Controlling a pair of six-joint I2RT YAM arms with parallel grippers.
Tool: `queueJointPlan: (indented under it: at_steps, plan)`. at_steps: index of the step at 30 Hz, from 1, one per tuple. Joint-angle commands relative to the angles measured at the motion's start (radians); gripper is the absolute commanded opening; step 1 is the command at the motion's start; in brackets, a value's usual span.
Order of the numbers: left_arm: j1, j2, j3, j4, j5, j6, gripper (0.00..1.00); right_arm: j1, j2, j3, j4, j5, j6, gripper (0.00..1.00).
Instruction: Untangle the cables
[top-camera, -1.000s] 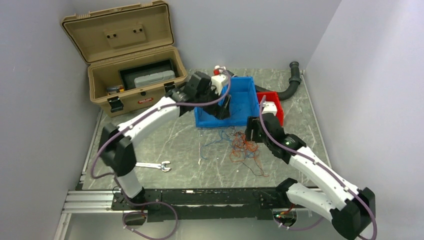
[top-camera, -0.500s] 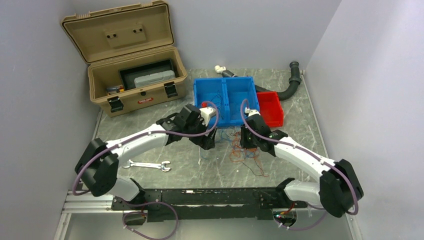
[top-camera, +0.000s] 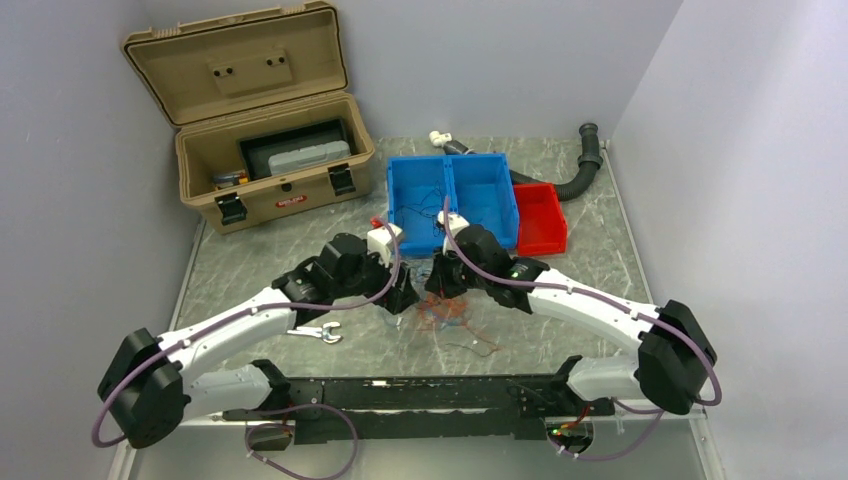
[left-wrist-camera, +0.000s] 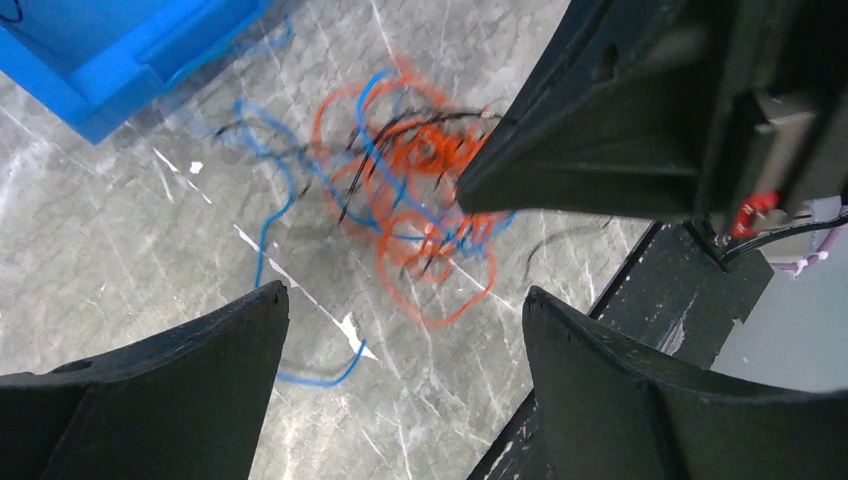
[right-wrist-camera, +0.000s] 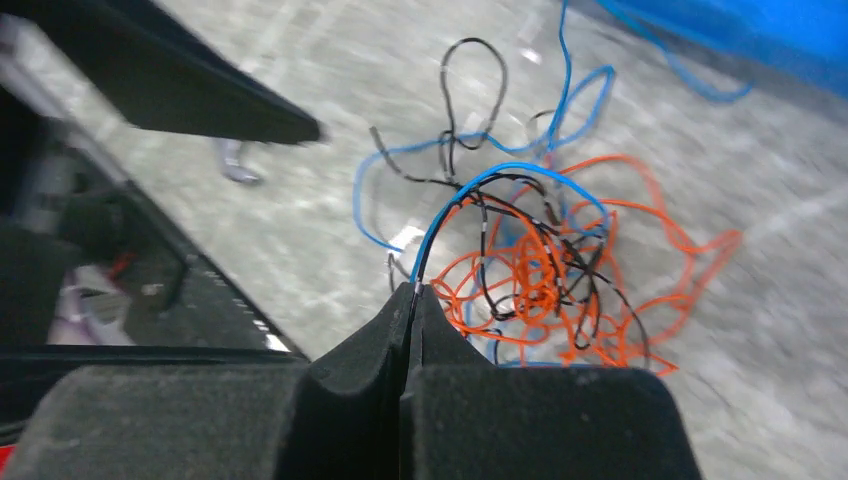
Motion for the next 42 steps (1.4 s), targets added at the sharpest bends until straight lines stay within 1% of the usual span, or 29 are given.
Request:
queueJointPlan:
  at_steps: [1, 4, 8, 12, 15, 18, 19, 20, 22, 23, 24, 26, 28, 30, 32, 34, 36, 38, 40, 42]
  plan:
    - [-0.003, -0.069, -0.026, 0.068, -0.032, -0.019, 0.90, 0.049, -0.002, 0.118, 0.109, -0.013, 0.038, 0.00]
    - [-0.001, -0.091, -0.036, 0.067, -0.050, -0.034, 0.91, 0.048, -0.025, 0.152, 0.087, 0.033, 0.028, 0.00]
    - [0.000, -0.066, -0.020, 0.047, -0.064, -0.060, 0.89, 0.049, -0.055, 0.193, 0.035, 0.067, -0.002, 0.00]
    - [0.000, -0.021, -0.001, 0.070, -0.089, -0.052, 0.85, 0.048, -0.067, 0.229, -0.002, 0.052, -0.012, 0.00]
    - [0.000, 0.035, 0.021, 0.101, -0.108, -0.047, 0.83, 0.048, -0.090, 0.228, 0.009, 0.028, 0.007, 0.00]
    - [0.000, 0.095, 0.059, 0.147, -0.093, -0.026, 0.82, 0.048, -0.123, 0.229, 0.020, 0.033, 0.030, 0.00]
    - [0.000, 0.106, 0.063, 0.162, -0.086, -0.024, 0.79, 0.049, -0.132, 0.233, 0.015, 0.040, 0.036, 0.00]
    - [-0.001, 0.115, 0.066, 0.177, -0.086, -0.020, 0.67, 0.047, -0.138, 0.241, 0.004, 0.049, 0.037, 0.00]
    - [-0.001, 0.130, 0.076, 0.174, -0.120, -0.020, 0.23, 0.047, -0.155, 0.258, -0.031, 0.097, 0.038, 0.00]
    - [0.000, 0.139, 0.082, 0.165, -0.146, -0.018, 0.06, 0.047, -0.168, 0.265, -0.053, 0.155, 0.042, 0.00]
    - [0.000, 0.142, 0.086, 0.150, -0.171, -0.016, 0.00, 0.045, -0.190, 0.271, -0.079, 0.204, 0.044, 0.00]
    - [0.004, 0.137, 0.085, 0.120, -0.228, -0.021, 0.00, 0.042, -0.226, 0.275, -0.133, 0.327, 0.059, 0.00]
    - [0.028, 0.114, 0.060, 0.111, -0.231, -0.031, 0.00, 0.034, -0.263, 0.278, -0.209, 0.469, 0.082, 0.00]
    - [0.083, 0.083, 0.030, 0.073, -0.231, -0.056, 0.00, 0.014, -0.304, 0.271, -0.274, 0.599, 0.108, 0.00]
    - [0.159, 0.042, -0.007, 0.048, -0.224, -0.083, 0.00, -0.018, -0.357, 0.250, -0.318, 0.695, 0.123, 0.00]
    - [0.239, -0.004, -0.040, 0.021, -0.214, -0.098, 0.00, -0.047, -0.408, 0.228, -0.353, 0.778, 0.141, 0.00]
    - [0.283, -0.056, -0.060, -0.017, -0.230, -0.100, 0.00, -0.083, -0.453, 0.207, -0.388, 0.849, 0.160, 0.00]
    - [0.306, -0.100, -0.063, -0.060, -0.279, -0.106, 0.00, -0.125, -0.481, 0.197, -0.436, 0.912, 0.185, 0.00]
    - [0.327, -0.131, -0.058, -0.092, -0.293, -0.109, 0.00, -0.168, -0.489, 0.204, -0.493, 0.960, 0.218, 0.00]
    - [0.338, -0.152, -0.047, -0.121, -0.305, -0.117, 0.00, -0.199, -0.492, 0.209, -0.528, 0.974, 0.232, 0.00]
